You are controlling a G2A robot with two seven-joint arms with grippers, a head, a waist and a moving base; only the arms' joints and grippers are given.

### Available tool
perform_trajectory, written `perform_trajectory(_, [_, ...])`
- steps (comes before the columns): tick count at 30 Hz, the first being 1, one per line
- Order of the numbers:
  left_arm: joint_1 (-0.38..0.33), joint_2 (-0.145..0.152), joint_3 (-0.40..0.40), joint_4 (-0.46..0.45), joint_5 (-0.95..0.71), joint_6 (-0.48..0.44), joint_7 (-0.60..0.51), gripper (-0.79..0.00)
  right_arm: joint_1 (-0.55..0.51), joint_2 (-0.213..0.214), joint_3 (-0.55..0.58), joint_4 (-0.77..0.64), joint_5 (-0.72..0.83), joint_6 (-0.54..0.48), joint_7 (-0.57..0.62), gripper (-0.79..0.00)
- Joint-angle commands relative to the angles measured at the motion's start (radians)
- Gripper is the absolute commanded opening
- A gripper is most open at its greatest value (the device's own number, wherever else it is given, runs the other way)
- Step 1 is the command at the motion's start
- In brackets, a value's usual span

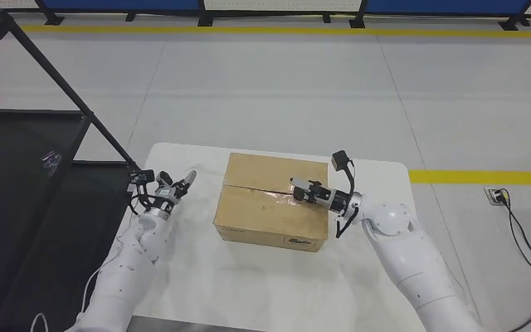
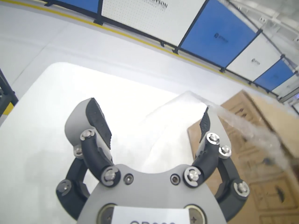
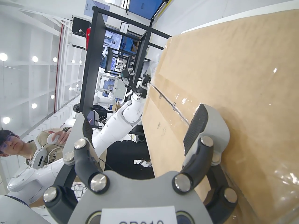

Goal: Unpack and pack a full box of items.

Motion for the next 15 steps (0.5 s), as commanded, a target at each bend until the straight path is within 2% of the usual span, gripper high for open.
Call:
perform_trajectory(1, [0.032,0.015,-0.007,0.004,0.025,-0.050,0.023,0.000,-0.002,0.001,0.002,0.003,0.000,-0.001,0.002,0.000])
perform_trajectory(4, [0.064,0.038,-0.023,-0.003,0.049,-0.095,0.011,0.000,0.000,0.002,0.004,0.009,0.005,-0.002,0.005,0.000])
perform_trajectory(8, [0.121,0.067,-0.048,-0.064,0.075,-0.134,0.018,0.000,0.010,0.000,-0.002,0.013,0.009,-0.004,0.013,0.000])
perform_trajectory(14, [0.221,0.094,-0.128,-0.204,-0.124,-0.393,-0.082,0.000,0.031,-0.006,-0.021,0.025,0.007,-0.009,0.021,0.000])
perform_trajectory(15, [0.239,0.092,-0.140,-0.213,-0.243,-0.488,-0.138,0.000,0.034,-0.007,-0.023,0.028,0.007,-0.010,0.020,0.000])
